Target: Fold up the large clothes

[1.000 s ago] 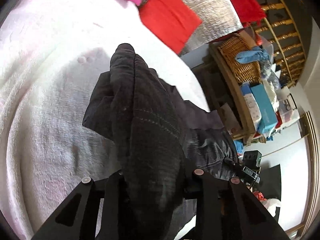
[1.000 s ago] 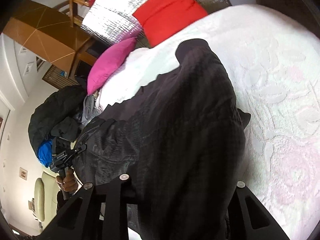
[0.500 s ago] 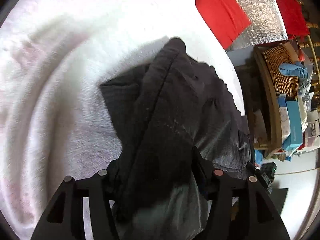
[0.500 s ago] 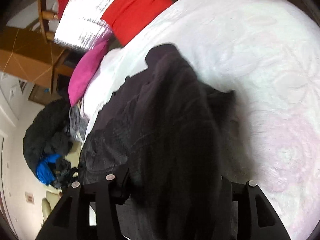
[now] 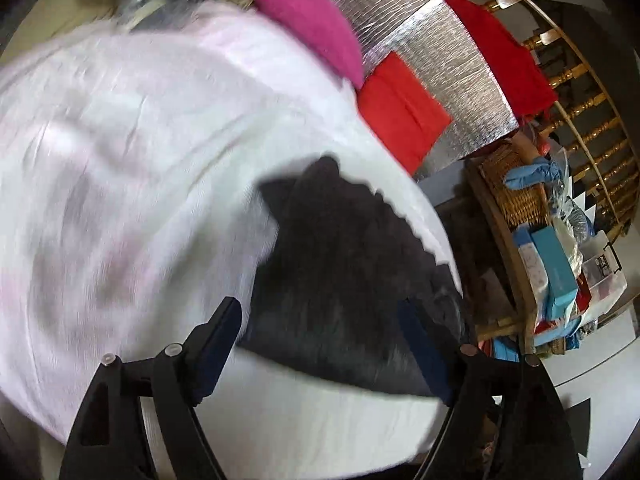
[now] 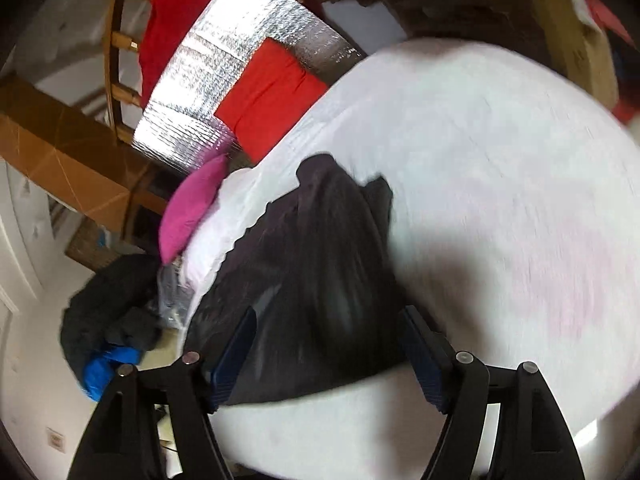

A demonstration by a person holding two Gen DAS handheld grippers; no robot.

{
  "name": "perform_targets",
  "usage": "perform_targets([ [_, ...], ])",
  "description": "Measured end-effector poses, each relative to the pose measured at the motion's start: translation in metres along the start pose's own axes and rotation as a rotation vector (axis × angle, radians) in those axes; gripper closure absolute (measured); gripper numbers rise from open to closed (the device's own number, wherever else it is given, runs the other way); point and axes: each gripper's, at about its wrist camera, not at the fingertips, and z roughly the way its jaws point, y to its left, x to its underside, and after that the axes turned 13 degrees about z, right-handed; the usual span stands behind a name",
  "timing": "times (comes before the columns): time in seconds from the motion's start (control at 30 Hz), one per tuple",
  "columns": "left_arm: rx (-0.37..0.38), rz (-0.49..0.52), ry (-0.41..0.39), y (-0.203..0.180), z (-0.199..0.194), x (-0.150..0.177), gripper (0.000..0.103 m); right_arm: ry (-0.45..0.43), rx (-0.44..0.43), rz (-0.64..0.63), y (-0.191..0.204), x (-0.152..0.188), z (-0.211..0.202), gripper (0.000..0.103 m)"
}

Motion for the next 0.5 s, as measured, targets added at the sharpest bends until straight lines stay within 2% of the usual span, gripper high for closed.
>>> perform_targets([
  [0.13,0.081,-0.109,0.030,0.012,0.006,0.030,0.021,0.085,-0.071,0.108,-0.017,0.028,0.005,0.024],
  [0.23,0.120,-0.171,0.047,0.009,0.019,0.045,0.020,0.139,-0.054,0.161,-0.021,0.041,0.031,0.023],
  [0.33,0.125,-0.194,0.066,-0.005,0.037,0.049,0.019,0.142,-0.058,0.262,-0.030,0.040,0.054,0.024],
  [0.5,0.097,-0.255,0.011,-0.014,0.057,0.050,0.018,0.079,-0.050,0.366,-0.034,0.033,0.076,0.023],
])
